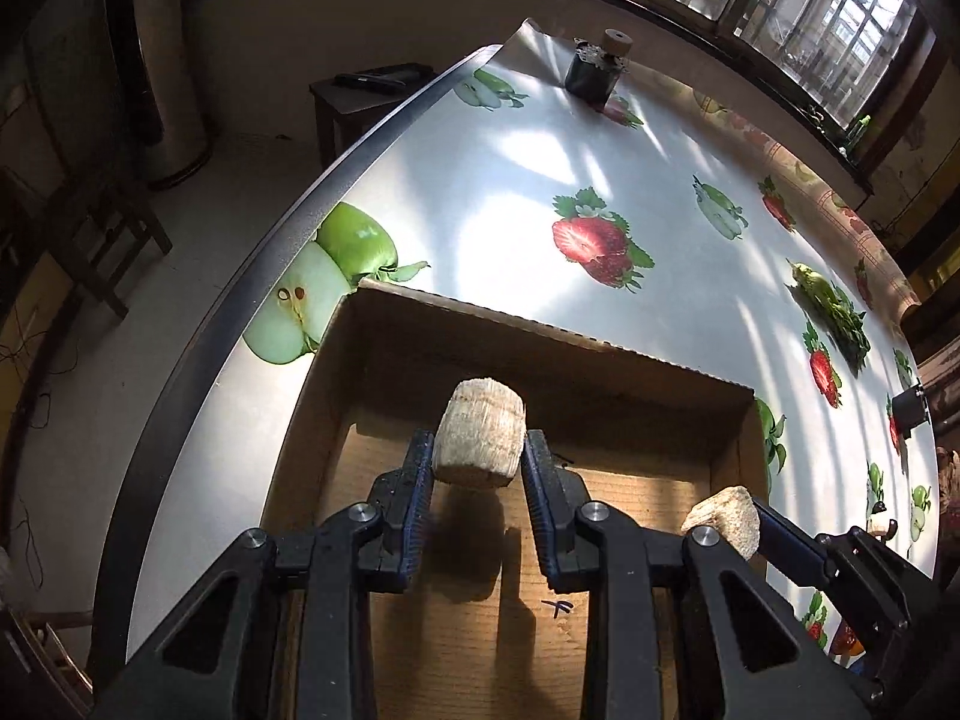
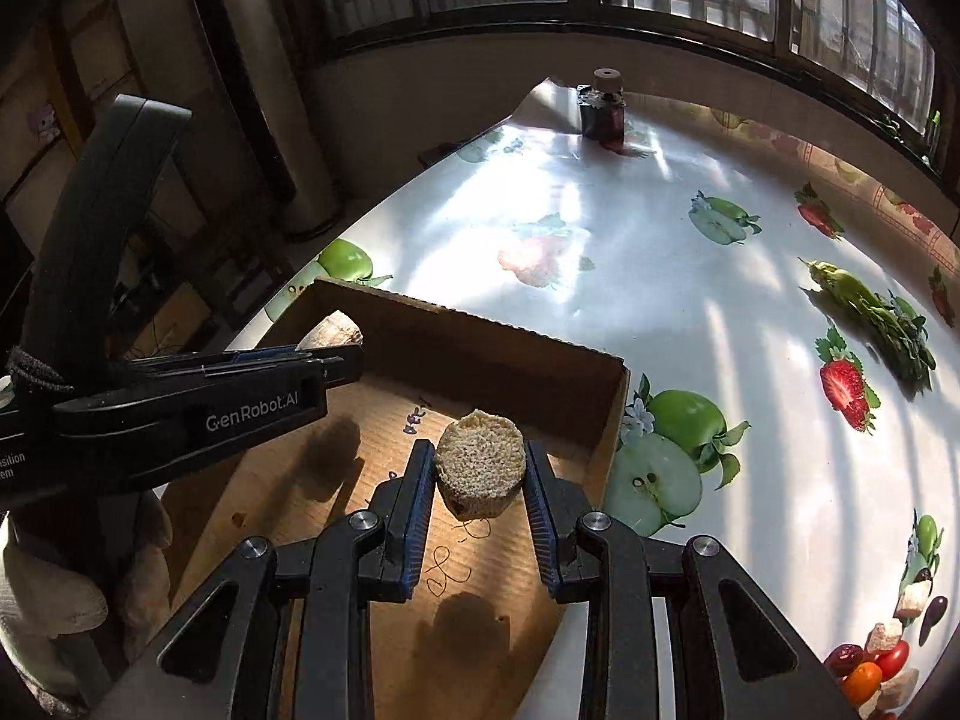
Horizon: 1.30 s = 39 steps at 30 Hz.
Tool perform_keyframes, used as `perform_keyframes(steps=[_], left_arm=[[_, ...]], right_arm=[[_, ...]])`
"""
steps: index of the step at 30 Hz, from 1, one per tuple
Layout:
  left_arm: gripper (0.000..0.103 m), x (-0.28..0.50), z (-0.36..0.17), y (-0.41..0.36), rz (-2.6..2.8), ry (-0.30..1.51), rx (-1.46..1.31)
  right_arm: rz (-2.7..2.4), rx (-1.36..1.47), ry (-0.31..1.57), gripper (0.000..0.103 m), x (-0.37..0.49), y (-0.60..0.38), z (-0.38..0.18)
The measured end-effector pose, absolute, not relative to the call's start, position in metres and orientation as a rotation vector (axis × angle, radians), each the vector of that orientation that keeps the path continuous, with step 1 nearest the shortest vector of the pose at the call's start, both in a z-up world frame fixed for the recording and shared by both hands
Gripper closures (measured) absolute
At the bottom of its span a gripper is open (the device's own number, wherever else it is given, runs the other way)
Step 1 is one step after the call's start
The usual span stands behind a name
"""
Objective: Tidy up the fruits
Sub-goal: 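Carry both beige blocks into the cardboard box and open both grippers, then withdraw both grippers from the box back toward the food pile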
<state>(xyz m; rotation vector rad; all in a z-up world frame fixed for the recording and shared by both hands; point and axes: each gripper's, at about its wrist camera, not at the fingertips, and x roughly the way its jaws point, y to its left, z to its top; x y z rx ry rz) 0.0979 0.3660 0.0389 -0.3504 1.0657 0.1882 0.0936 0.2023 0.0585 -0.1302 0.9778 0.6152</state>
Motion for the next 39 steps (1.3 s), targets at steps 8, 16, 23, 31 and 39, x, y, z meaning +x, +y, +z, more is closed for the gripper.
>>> perform_keyframes(steps=[8, 16, 23, 31, 39], left_arm=[[0.053, 0.099, 0.034, 0.368, 0.187, 1.061, -0.382], [0.052, 0.078, 0.063, 0.358, 0.195, 0.999, -0.397], [0.04, 0.034, 0.066, 0.3, 0.147, 0.904, -0.356], [0.04, 0.021, 0.035, 0.253, 0.182, 0.968, -0.2], [0.04, -0.009, 0.034, 0.273, 0.177, 0.969, -0.271]], right_arm=[[0.585, -0.158, 0.972, 0.071, 0.099, 0.209, 0.04], [0.56, -0.141, 0.937, 0.056, 0.097, 0.196, 0.059], [0.534, -0.071, 0.864, 0.053, 0.057, 0.135, 0.095], [0.489, 0.008, 0.793, 0.052, -0.01, 0.044, 0.113], [0.363, 0.158, 0.782, 0.048, -0.053, -0.077, 0.111]])
